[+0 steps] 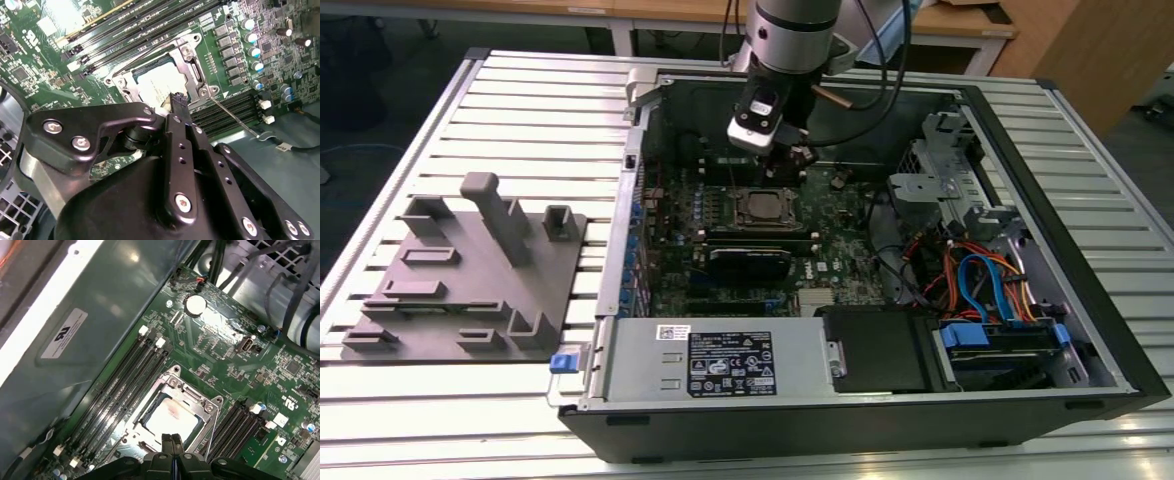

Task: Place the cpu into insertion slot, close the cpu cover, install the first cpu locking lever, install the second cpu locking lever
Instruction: 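Install the first cpu locking lever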

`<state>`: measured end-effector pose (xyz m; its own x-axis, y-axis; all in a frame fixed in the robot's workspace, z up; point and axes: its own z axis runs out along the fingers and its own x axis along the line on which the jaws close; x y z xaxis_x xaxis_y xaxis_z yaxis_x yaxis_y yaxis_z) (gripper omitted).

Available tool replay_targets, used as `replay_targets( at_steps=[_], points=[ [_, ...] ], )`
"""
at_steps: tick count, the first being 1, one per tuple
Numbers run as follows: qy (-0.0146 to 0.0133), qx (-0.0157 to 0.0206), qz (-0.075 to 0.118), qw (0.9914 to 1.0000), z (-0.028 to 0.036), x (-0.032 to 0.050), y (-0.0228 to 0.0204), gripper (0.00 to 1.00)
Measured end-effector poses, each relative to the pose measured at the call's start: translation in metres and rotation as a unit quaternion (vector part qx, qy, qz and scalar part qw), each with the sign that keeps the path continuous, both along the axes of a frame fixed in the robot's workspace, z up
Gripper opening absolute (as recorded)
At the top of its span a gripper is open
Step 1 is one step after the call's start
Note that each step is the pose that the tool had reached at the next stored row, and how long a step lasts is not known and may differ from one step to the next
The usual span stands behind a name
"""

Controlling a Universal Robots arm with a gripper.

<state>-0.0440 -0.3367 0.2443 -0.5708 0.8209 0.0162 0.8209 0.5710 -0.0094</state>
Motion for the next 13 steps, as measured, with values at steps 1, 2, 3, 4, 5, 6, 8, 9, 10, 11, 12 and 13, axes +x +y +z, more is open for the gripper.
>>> replay_targets(
  at_steps=[1,2,3,4,5,6,8,9,10,11,12,13],
  points=[
    [0.0000,0.0000,0.002,1.00000,0.0000,0.0000,0.0000,0.10],
    [0.0000,0.0000,0.003,1.00000,0.0000,0.0000,0.0000,0.10],
    [0.0000,0.0000,0.003,1.00000,0.0000,0.0000,0.0000,0.10],
    [0.0000,0.0000,0.003,1.00000,0.0000,0.0000,0.0000,0.10],
    [0.0000,0.0000,0.003,1.00000,0.0000,0.0000,0.0000,0.10],
    [0.0000,0.0000,0.003,1.00000,0.0000,0.0000,0.0000,0.10],
    [0.0000,0.0000,0.003,1.00000,0.0000,0.0000,0.0000,0.10],
    [0.0000,0.0000,0.003,1.00000,0.0000,0.0000,0.0000,0.10],
    [0.0000,0.0000,0.003,1.00000,0.0000,0.0000,0.0000,0.10],
    [0.0000,0.0000,0.003,1.00000,0.0000,0.0000,0.0000,0.10],
    [0.0000,0.0000,0.004,0.99999,0.0000,0.0000,0.0000,0.10],
    [0.0000,0.0000,0.004,0.99999,0.0000,0.0000,0.0000,0.10]
  ],
)
